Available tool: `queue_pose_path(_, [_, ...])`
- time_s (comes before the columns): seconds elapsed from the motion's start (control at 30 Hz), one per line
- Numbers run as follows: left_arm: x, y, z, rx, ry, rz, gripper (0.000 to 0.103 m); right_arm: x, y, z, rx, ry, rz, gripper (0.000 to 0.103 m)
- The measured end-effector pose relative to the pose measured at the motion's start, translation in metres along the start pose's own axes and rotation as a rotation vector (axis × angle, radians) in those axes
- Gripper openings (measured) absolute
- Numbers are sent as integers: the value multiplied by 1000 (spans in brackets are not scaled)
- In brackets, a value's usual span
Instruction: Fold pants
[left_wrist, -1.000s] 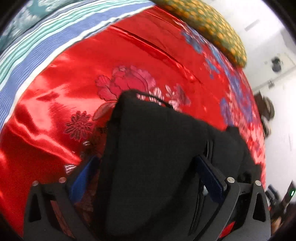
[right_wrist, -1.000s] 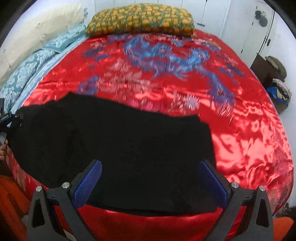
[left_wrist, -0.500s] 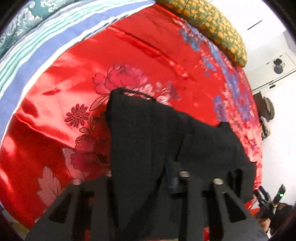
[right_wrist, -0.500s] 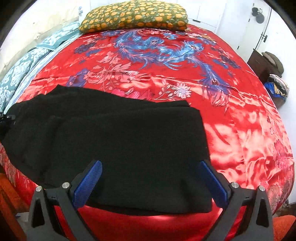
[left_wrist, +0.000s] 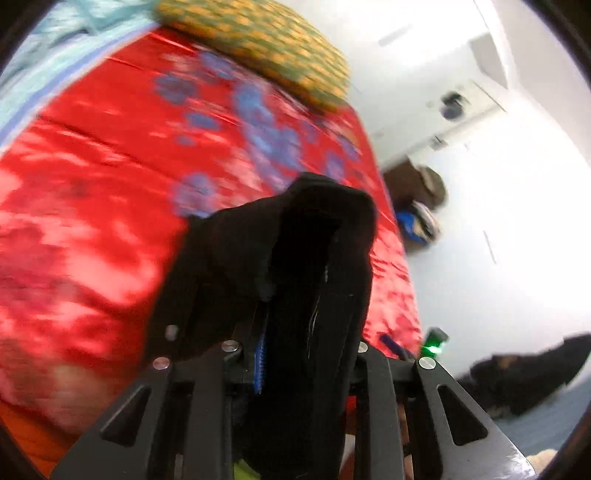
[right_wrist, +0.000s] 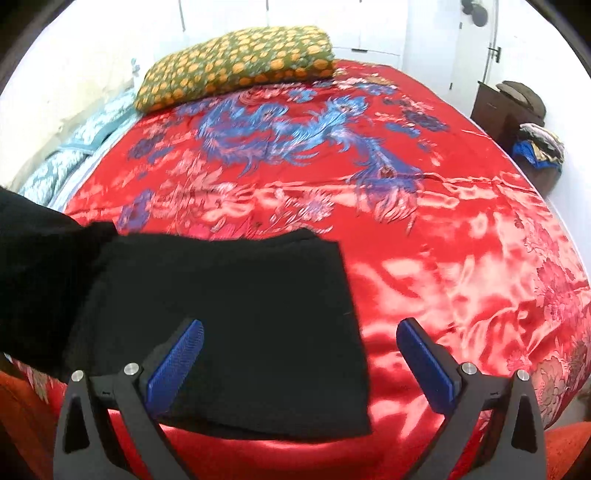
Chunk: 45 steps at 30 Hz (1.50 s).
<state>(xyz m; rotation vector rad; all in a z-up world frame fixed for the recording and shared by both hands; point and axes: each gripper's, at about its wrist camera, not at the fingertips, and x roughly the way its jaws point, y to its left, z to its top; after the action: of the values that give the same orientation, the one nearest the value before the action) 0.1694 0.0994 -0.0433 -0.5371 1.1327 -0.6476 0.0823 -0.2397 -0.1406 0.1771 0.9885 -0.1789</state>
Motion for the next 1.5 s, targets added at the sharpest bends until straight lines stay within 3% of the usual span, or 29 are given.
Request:
queue_pose_path(0.13, [85, -43, -16, 27, 87, -23, 22, -15, -30, 5, 69, -40, 3, 103])
queue_pose_path(0.2, [133, -60, -27, 74, 116, 18, 23, -21, -44, 5, 99, -56, 1, 103])
queue_pose_path(0.27, [178, -78, -39, 146, 135, 66, 29, -26, -62, 5, 135, -75, -8, 103])
queue_pose_path(0.33, [211, -89, -49, 206, 155, 90, 41, -28, -78, 5, 177, -87, -12, 103])
queue_pose_path(0.4, [230, -94, -57, 214, 196, 97, 50, -29, -93, 4, 219, -97, -3, 103])
queue_pose_path(0.47, [215, -94, -59, 207, 159, 102, 68, -29, -107, 3, 280, -102, 15, 103])
queue_pose_path(0.53, [189, -93, -55, 228, 94, 127, 92, -27, -114, 1, 314, -92, 60, 103])
queue_pose_path(0.6, [145, -87, -50, 279, -1, 199, 94, -21, -108, 1, 316, -71, 141, 103])
queue_pose_path(0.73, [84, -57, -57, 292, -97, 304, 96, 11, -54, -8, 225, 72, 429, 103])
queue_pose_path(0.8, [65, -38, -68, 266, -126, 324, 97, 33, -32, -19, 197, 178, 442, 102])
queue_pose_path(0.87, [53, -17, -86, 240, -150, 345, 97, 51, -21, -29, 185, 259, 391, 91])
queue_pose_path(0.9, [52, -7, -96, 232, -155, 357, 97, 53, -14, -30, 138, 261, 347, 75])
queue_pose_path(0.93, [53, 4, -107, 230, -159, 371, 97, 51, -10, -27, 101, 250, 352, 49])
queue_pose_path(0.97, [59, 12, -112, 240, -161, 386, 97, 46, -6, -23, 87, 247, 383, 39])
queue_pose_path(1.03, [67, 22, -123, 271, -132, 429, 96, 32, -4, -15, 75, 225, 373, 26])
queue_pose_path(1.07, [73, 24, -125, 287, -96, 443, 96, 21, -3, -9, 65, 202, 384, 24])
queue_pose_path(1.23, [69, 5, -128, 364, -142, 396, 97, -20, -11, 4, 40, 115, 413, 22])
queue_pose_path(1.37, [88, 0, -140, 398, -84, 413, 97, 30, -47, -27, 159, 233, 339, 25])
queue_pose_path(1.43, [96, -3, -142, 408, -63, 421, 97, 41, -61, -37, 249, 254, 371, 27])
queue_pose_path(1.47, [99, -4, -143, 421, -60, 435, 97, 37, -60, -32, 241, 251, 366, 29])
queue_pose_path(1.5, [100, -6, -143, 428, -65, 448, 97, 32, -57, -27, 209, 244, 341, 45])
